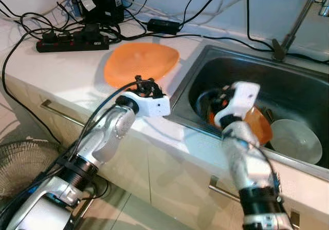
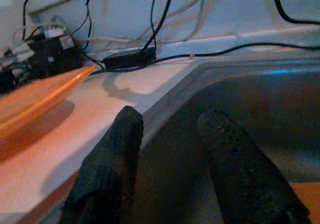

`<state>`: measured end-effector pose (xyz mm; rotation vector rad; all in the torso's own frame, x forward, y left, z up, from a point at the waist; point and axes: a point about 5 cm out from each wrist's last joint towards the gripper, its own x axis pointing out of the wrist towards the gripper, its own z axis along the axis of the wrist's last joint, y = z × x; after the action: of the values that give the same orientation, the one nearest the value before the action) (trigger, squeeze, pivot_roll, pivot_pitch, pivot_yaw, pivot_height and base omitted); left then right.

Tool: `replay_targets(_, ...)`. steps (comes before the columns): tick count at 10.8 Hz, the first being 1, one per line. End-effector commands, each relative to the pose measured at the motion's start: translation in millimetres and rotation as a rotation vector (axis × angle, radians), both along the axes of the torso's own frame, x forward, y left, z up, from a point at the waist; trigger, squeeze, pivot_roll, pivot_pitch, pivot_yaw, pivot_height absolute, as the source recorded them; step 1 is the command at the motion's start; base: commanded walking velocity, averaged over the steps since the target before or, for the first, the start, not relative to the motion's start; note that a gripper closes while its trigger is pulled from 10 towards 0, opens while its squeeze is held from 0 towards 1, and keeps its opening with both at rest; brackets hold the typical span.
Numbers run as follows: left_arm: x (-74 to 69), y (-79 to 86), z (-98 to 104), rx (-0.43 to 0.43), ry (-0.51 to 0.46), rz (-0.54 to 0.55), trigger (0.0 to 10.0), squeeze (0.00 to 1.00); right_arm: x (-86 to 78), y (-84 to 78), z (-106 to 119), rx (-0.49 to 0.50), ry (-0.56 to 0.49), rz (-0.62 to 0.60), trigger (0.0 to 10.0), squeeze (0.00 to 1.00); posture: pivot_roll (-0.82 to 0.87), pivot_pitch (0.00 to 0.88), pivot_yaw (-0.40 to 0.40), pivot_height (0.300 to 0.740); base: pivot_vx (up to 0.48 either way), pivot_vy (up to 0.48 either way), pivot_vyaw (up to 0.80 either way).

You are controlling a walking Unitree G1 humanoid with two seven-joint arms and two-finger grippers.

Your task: Kitchen organization

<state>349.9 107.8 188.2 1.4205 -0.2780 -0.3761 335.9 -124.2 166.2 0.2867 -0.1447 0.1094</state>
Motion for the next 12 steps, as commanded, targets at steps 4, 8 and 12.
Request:
replay_targets(4,-10.3,-20.3,-9,0.016,0.035,-0.100,10.0,0.00,4.8,5.8,16,0.198,0.056,0.086,10.0,1.00,0.11,0.065,-0.005,0.740,0.000,0.000,0.00)
replay_targets(8,-17.7,-37.2,-13,0.028,0.053,-0.180,10.0,0.00,2.4,18.9,20,0.322,0.107,0.236,10.0,0.00,0.12,0.063,-0.005,0.740,0.000,0.000,0.00)
replay_targets(12,-23.2,-46.0,-13,0.031,0.052,-0.229,10.0,0.00,2.2,22.6,20,0.344,0.128,0.258,10.0,0.00,0.12,0.045,-0.003,0.740,0.000,0.000,0.00)
